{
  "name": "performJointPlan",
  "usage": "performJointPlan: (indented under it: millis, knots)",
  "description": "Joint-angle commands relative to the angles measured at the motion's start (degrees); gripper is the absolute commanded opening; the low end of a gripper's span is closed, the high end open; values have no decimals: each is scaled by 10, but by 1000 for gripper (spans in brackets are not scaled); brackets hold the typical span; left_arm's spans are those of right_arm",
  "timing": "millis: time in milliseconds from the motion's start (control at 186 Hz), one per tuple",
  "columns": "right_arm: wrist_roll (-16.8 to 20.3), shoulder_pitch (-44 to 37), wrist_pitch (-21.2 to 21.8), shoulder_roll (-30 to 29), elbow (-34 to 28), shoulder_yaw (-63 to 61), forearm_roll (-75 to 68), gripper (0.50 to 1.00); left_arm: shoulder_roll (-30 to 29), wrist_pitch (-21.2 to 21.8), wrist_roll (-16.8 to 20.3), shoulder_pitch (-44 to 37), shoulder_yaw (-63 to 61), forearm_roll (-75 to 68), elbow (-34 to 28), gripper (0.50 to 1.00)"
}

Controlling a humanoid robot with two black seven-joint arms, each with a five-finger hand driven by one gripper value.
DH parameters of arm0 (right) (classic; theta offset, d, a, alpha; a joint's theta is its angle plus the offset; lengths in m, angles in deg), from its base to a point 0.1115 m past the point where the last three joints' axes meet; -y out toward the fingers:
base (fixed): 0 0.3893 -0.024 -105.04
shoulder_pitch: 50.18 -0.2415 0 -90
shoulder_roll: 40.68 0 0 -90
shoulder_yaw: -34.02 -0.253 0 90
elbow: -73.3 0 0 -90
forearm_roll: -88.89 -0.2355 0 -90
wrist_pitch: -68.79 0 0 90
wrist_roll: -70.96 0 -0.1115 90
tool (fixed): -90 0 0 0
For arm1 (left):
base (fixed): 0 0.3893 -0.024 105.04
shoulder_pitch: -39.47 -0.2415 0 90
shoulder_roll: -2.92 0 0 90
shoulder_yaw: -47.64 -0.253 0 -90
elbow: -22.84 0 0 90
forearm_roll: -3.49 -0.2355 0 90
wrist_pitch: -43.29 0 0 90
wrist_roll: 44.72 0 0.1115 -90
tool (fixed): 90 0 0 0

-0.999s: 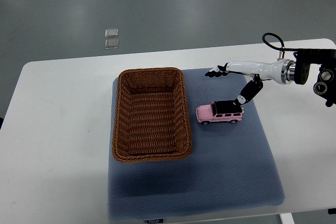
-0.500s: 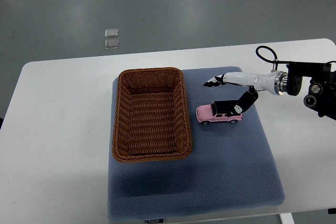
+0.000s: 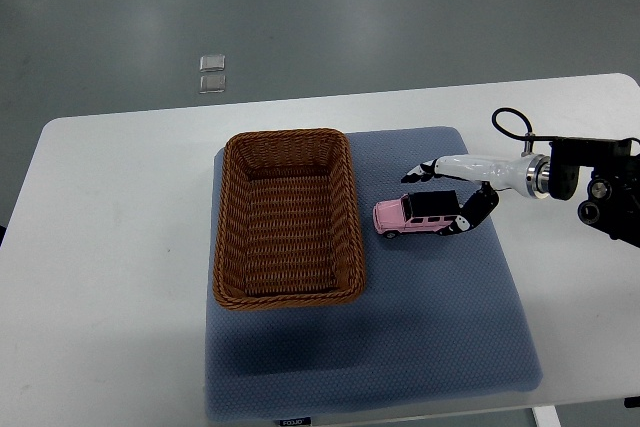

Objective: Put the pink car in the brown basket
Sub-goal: 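Lower the right hand and close fingers around the pink SUV, then lift the pink SUV and carry it over the wicker basket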

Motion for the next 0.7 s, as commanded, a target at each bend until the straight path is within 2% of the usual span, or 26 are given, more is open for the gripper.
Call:
performJointPlan:
  millis: [0,140,204,258,360,451,543,693]
  knots:
    - [0,2,-1,-6,4,1,2,840,0,0,0,0,1,1,0,1000]
    - [0,2,-2,-12,5,1,2,797,0,1,0,0,1,0,1,1000]
    - [0,2,-6,-12,8,1,3,752,0,0,1,0,1,0,1,1000]
    - [0,2,-10,-13,10,1,4,684,0,0,0,0,1,0,0,1000]
    - [0,2,-13,-12,13,1,8,500,0,0,0,0,1,0,0,1000]
    - [0,2,-19,-12,14,0,11,500,0,0,0,0,0,0,0,1000]
    - [0,2,-50,-9,13,-1,11,500,0,0,0,0,0,0,0,1000]
    - [-3,-6,-71,1,13,-12,7,500,0,0,0,0,0,0,1,1000]
